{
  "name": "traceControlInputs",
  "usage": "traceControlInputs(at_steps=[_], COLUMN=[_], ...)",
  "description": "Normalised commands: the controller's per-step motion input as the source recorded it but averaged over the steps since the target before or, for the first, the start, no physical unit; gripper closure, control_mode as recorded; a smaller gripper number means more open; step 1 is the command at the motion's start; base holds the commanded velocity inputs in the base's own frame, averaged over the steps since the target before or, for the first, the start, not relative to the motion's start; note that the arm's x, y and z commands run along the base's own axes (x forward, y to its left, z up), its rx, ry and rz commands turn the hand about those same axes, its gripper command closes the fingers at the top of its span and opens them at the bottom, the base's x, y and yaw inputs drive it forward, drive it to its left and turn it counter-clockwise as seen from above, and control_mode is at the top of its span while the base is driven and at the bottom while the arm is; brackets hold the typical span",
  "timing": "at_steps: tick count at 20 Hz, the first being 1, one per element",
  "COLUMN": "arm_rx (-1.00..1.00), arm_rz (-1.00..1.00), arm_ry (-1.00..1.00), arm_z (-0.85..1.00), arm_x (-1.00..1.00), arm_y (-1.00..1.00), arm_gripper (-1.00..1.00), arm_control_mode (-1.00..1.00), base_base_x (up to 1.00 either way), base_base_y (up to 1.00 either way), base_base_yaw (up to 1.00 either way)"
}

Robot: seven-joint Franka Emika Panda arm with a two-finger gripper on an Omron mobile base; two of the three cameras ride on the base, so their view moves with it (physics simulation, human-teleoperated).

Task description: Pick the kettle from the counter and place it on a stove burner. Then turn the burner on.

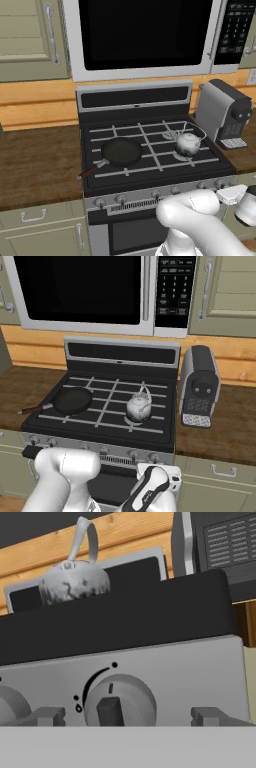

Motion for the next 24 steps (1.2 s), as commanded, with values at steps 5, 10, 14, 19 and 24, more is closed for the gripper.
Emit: traceControlInputs(at_steps=[5,10,14,19,24], arm_rx=[0.00,0.00,0.00,0.00,0.00], arm_rz=[0.00,0.00,0.00,0.00,0.00], arm_ry=[0.00,0.00,0.00,0.00,0.00], arm_z=[0.00,-0.09,-0.22,0.00,0.00], arm_x=[0.14,0.07,0.03,0.00,0.00], arm_y=[0.00,0.00,0.00,0.00,0.00], arm_gripper=[-1.00,-1.00,-1.00,1.00,1.00], arm_control_mode=[-1.00,-1.00,-1.00,-1.00,-1.00], base_base_x=[0.00,0.00,0.00,0.00,0.00], base_base_y=[0.00,0.00,0.00,0.00,0.00], base_base_yaw=[0.00,0.00,0.00,0.00,0.00])
